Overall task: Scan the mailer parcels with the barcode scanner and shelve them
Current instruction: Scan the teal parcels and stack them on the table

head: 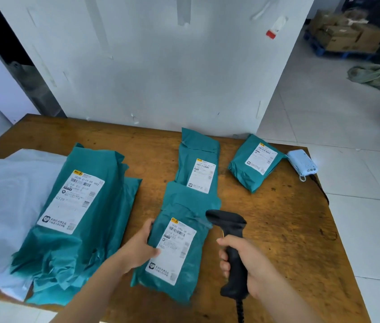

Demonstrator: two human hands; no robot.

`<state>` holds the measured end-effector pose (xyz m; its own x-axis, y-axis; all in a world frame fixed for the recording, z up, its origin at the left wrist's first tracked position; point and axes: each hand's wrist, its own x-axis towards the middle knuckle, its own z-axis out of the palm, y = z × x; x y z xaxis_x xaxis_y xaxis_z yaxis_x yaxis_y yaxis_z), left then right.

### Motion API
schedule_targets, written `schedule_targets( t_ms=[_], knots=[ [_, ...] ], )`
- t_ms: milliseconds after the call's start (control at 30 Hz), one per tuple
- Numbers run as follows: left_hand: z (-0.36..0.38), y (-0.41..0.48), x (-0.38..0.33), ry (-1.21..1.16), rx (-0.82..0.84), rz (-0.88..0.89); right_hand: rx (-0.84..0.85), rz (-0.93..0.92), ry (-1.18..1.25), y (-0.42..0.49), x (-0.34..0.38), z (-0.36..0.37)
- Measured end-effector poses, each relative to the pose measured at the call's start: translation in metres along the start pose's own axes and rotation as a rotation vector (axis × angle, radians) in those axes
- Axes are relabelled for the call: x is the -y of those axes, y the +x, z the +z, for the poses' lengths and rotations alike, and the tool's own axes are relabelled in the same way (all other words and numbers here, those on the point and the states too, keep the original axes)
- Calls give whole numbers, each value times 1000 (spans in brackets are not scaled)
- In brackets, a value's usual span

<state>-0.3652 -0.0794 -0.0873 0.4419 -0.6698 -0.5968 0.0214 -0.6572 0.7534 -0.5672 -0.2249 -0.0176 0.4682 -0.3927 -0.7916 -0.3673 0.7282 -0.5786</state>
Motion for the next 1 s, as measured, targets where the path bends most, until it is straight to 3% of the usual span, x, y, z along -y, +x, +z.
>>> schedule_targets(
  t_ms=[133, 233, 300, 367, 433, 533, 633, 800, 1000],
  knots=[
    [-32, -29, 27, 7, -120, -143, 78, 93, -5, 0, 2, 14],
    [-21, -38, 19, 468, -209, -310, 101, 121, -60, 1, 5, 21],
    [-5, -37, -2, 684, -304, -281, 96, 103, -62, 2, 7, 20],
    [8, -26, -28, 771, -403, -107, 81, 83, -50, 2, 12, 17],
    [18, 0, -54, 648, -403, 54, 63, 66, -34, 1, 16, 10],
    [31, 47, -85, 430, -396, 134, 34, 42, -14, -2, 25, 0],
    [35, 94, -100, 386, -401, 57, -8, -7, -14, -6, 33, -12],
    [26, 153, -109, 87, -338, -165, -110, -95, -24, -12, 46, -35],
    [37, 174, -118, -78, -343, -139, -182, -137, 48, -12, 55, -47]
  ],
)
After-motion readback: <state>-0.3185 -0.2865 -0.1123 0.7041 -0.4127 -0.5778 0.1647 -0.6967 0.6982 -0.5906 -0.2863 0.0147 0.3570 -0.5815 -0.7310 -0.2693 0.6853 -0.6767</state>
